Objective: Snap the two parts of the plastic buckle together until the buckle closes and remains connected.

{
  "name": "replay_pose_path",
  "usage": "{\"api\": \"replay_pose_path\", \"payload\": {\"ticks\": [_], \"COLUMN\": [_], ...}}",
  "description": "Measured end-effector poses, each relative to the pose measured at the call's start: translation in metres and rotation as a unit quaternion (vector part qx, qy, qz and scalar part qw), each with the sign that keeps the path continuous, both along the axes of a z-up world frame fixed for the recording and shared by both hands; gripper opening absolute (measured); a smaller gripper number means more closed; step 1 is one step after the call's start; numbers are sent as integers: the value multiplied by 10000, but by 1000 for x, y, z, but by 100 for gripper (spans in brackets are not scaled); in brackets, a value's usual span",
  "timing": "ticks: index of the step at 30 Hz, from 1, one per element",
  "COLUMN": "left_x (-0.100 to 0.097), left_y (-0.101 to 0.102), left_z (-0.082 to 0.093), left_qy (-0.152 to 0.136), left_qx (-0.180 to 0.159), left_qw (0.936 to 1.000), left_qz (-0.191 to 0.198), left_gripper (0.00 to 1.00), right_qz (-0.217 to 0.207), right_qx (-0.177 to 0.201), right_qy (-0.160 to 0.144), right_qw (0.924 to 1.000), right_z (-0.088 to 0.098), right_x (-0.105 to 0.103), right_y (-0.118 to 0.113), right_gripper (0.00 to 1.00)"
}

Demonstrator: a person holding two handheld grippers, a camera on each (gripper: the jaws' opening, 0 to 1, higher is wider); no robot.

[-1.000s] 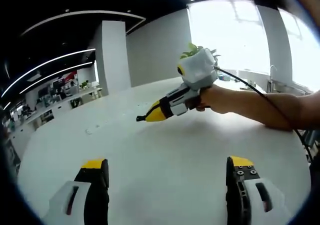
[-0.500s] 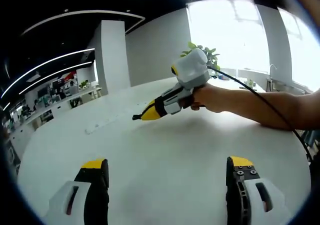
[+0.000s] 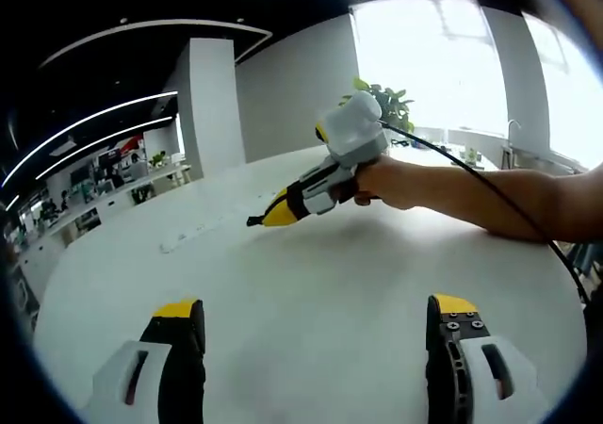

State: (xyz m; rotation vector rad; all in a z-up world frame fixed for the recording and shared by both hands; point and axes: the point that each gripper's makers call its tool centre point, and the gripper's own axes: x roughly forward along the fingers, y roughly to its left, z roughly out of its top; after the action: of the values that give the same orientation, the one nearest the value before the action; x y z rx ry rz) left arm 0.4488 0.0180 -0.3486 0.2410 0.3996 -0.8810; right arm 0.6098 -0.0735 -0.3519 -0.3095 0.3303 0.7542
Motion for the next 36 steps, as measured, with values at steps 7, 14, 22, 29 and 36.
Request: {"api": "replay_pose_path", "payload": {"ticks": [7, 14, 22, 29, 36], "left_x": [-1, -1, -1, -2, -1], "left_y": [0, 0, -1, -1, -1], "left_z": [-2, -2, -2, -1, -2], "left_qy": [4, -9, -25, -34, -38], "left_qx": [30, 49, 70, 81, 88], "left_qw": [10000, 10000, 10000, 9999, 9999], "left_qz": [-9, -14, -42, -54, -48], "left_gripper": [99, 99, 99, 99, 99], "right_qz": [23, 43, 57, 125, 121], "right_qx": [63, 4, 13, -10, -30], "right_qy": [54, 72, 114, 120, 272], "right_qw": [10000, 10000, 9999, 9999, 9996], "right_z": [-3, -7, -10, -13, -20], "right_x": [3, 3, 3, 2, 3], "right_y": [2, 1, 1, 3, 2], "right_gripper": [10, 10, 10, 10, 10]}}
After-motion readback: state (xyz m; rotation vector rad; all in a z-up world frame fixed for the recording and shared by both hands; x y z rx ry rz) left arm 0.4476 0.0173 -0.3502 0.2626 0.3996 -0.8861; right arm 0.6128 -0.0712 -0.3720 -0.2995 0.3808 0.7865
